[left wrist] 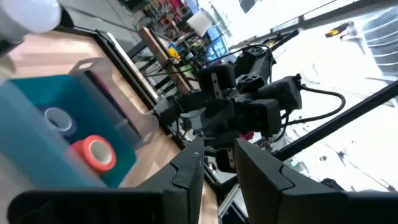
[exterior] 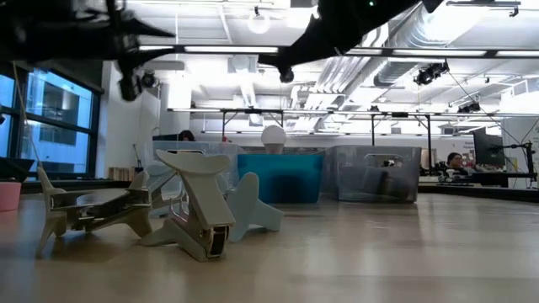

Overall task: Pick and place Stapler, Stapler remover, tape
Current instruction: Put the black staple remover into the transparent bin

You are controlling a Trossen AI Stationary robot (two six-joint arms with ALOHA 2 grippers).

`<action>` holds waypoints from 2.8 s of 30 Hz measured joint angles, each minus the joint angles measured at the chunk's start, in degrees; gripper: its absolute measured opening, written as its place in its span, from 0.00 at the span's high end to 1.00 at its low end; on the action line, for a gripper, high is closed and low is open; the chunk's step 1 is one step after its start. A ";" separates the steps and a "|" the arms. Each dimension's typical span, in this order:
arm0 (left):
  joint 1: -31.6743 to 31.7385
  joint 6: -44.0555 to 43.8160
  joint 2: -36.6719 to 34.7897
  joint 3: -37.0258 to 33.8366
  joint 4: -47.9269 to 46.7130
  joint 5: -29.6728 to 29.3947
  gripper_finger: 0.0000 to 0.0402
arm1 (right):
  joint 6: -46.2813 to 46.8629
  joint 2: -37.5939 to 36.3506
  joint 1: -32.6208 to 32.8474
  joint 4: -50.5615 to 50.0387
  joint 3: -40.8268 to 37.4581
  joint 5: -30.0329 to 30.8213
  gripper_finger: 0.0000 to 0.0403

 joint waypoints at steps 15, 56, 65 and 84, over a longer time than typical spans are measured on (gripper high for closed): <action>0.00 -2.26 28.00 21.47 -2.08 3.10 0.49 | -6.37 -0.04 -5.03 -3.14 6.92 -1.72 0.90; -1.92 -5.23 39.07 28.15 -0.25 2.82 0.71 | -6.40 -0.02 -8.57 -4.36 8.66 -9.42 0.90; -1.90 -5.18 39.07 28.13 0.81 4.67 0.84 | -6.40 -0.02 -8.43 -4.62 8.66 -9.64 0.90; -1.88 -5.14 39.11 28.11 0.81 5.54 0.89 | -6.42 0.00 -8.43 -4.72 8.66 -9.26 0.90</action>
